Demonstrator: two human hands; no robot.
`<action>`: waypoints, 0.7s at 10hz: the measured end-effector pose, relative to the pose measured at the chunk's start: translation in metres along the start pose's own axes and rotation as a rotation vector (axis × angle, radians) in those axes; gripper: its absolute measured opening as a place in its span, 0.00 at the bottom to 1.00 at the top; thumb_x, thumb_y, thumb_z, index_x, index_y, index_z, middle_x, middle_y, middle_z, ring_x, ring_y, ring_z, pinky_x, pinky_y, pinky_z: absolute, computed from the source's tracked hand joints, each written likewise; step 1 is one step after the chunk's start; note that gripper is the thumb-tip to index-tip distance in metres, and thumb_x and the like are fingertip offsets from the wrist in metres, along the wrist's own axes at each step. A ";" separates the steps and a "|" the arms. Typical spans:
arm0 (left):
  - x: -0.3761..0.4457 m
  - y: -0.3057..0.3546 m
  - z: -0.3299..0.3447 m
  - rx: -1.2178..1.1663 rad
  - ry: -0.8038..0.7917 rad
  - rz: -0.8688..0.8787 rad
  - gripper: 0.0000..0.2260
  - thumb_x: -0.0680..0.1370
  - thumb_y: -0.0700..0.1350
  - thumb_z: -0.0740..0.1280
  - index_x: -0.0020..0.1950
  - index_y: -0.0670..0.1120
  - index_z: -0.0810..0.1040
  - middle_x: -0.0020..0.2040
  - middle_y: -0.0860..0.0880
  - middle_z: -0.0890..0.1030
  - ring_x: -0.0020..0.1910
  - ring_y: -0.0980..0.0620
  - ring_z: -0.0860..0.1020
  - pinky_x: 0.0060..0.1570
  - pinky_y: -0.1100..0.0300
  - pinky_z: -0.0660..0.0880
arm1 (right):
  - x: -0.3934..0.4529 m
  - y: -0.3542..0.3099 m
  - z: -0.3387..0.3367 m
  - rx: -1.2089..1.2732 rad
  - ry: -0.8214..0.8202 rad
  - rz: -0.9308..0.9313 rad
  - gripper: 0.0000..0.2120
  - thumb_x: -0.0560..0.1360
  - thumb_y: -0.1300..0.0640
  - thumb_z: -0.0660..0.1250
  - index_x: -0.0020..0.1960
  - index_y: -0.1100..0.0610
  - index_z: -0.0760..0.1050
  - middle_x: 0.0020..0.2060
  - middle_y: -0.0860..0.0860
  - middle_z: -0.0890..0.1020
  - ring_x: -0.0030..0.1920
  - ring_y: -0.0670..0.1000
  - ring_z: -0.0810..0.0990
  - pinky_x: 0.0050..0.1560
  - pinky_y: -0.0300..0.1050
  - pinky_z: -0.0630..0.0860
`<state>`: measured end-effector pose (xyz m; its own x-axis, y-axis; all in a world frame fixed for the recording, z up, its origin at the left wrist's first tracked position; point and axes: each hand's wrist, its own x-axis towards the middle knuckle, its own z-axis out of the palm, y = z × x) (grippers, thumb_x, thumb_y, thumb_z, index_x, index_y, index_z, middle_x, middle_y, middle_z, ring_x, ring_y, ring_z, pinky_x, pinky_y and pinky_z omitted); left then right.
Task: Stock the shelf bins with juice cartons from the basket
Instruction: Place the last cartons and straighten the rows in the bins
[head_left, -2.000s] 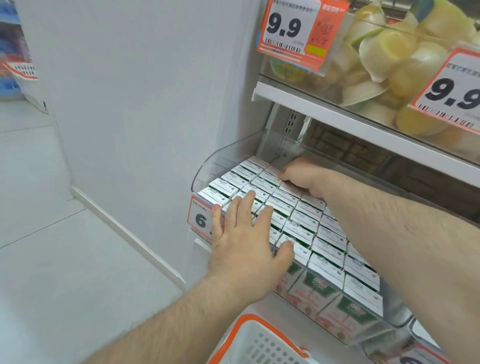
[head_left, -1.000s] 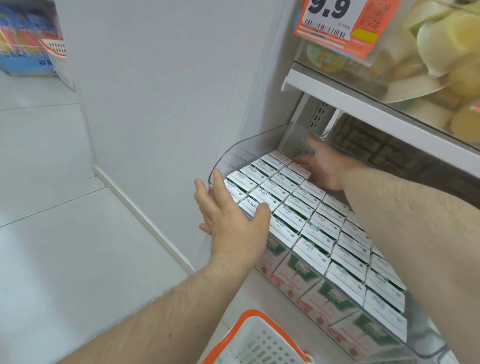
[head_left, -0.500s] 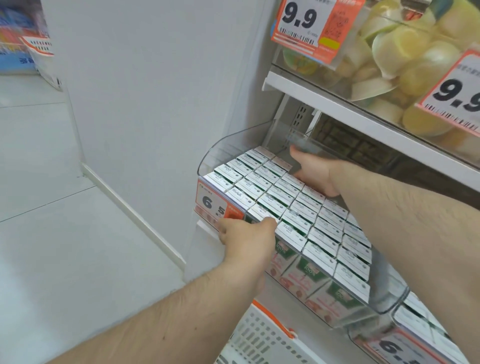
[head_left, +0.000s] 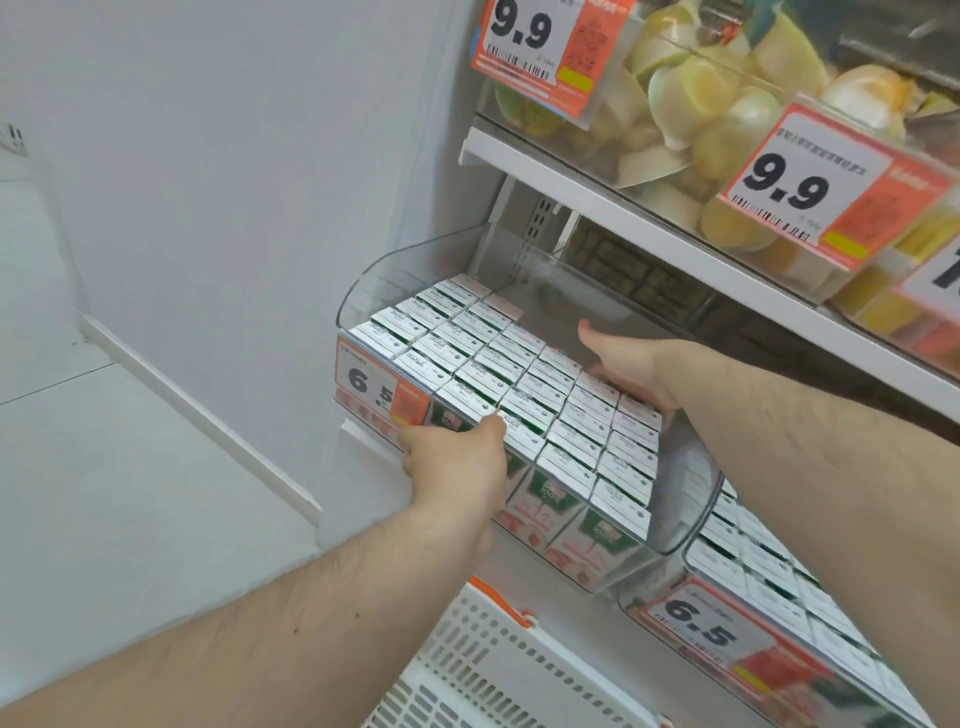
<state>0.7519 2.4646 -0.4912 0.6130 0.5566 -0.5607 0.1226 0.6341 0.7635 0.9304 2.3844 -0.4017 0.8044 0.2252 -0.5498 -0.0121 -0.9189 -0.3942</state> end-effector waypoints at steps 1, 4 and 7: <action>0.001 0.001 0.000 0.017 -0.010 0.016 0.28 0.75 0.50 0.70 0.70 0.49 0.60 0.64 0.47 0.71 0.46 0.46 0.79 0.43 0.49 0.82 | -0.010 0.000 0.000 -0.109 -0.059 0.087 0.48 0.63 0.18 0.41 0.71 0.44 0.68 0.63 0.55 0.80 0.59 0.58 0.78 0.61 0.58 0.73; -0.003 0.003 -0.005 -0.008 -0.058 0.042 0.36 0.64 0.54 0.71 0.69 0.57 0.61 0.65 0.48 0.71 0.58 0.42 0.76 0.53 0.42 0.78 | -0.061 0.007 0.009 0.410 0.253 0.039 0.31 0.82 0.38 0.50 0.80 0.50 0.49 0.79 0.52 0.55 0.77 0.60 0.54 0.74 0.65 0.55; -0.001 0.004 -0.007 -0.049 -0.052 -0.001 0.34 0.71 0.50 0.74 0.70 0.54 0.57 0.66 0.45 0.70 0.53 0.42 0.78 0.45 0.47 0.82 | -0.080 0.013 0.027 0.564 0.252 0.086 0.31 0.81 0.40 0.52 0.79 0.54 0.52 0.78 0.56 0.57 0.77 0.62 0.55 0.73 0.65 0.52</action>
<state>0.7460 2.4704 -0.4903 0.6531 0.5280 -0.5429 0.0859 0.6606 0.7458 0.8500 2.3633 -0.3822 0.9012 0.0115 -0.4333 -0.3396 -0.6025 -0.7223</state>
